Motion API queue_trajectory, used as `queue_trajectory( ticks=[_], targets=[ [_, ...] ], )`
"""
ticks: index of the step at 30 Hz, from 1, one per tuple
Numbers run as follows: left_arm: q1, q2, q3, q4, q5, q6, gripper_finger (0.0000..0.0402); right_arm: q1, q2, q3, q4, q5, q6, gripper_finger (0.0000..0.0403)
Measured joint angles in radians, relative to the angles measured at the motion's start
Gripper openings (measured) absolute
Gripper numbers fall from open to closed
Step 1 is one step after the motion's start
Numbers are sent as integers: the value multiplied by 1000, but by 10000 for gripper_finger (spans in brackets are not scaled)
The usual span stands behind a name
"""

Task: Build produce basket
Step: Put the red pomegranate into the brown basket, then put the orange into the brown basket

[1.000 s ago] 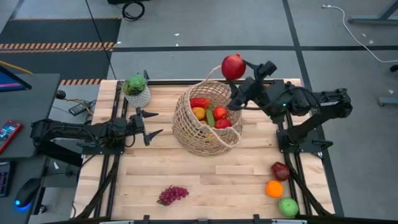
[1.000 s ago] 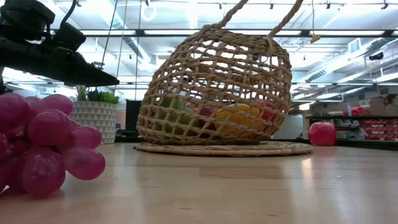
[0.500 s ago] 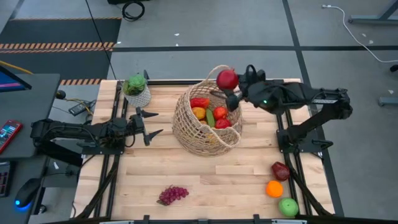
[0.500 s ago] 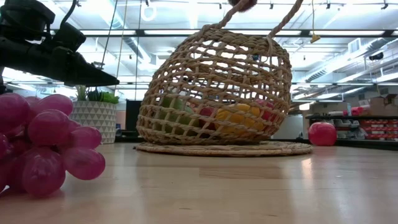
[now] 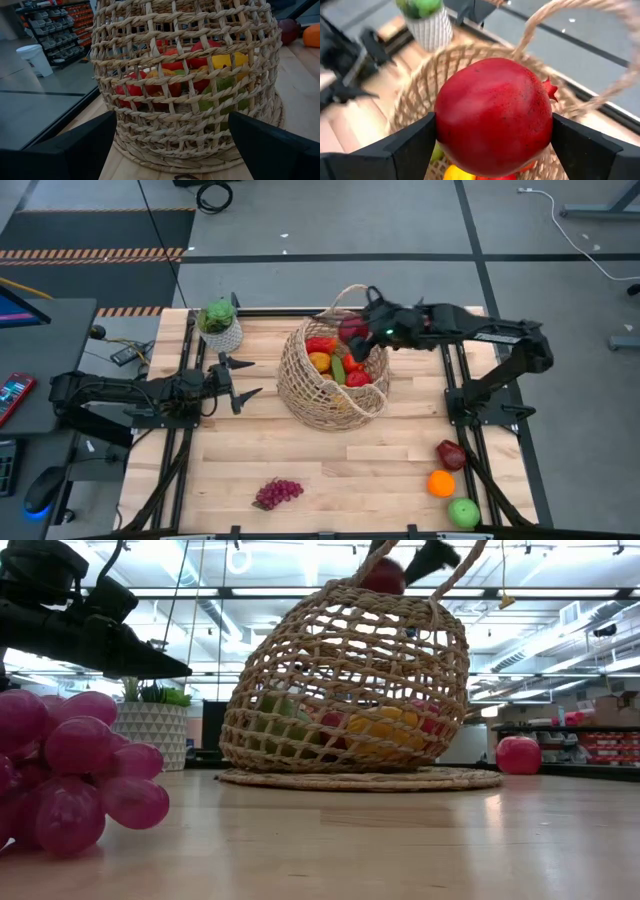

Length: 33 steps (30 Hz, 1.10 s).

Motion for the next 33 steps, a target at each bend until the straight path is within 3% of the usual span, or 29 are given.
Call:
queue_trajectory(
  ticks=[14,24,33],
  targets=[
    [0,0,0,0,0,0,390,-77,225,0,-10,-349,-200,365],
    [0,0,0,0,0,0,390,-87,270,0,-29,-429,-317,388],
    [0,0,0,0,0,0,390,-86,217,0,-54,-459,-268,395]
  ],
)
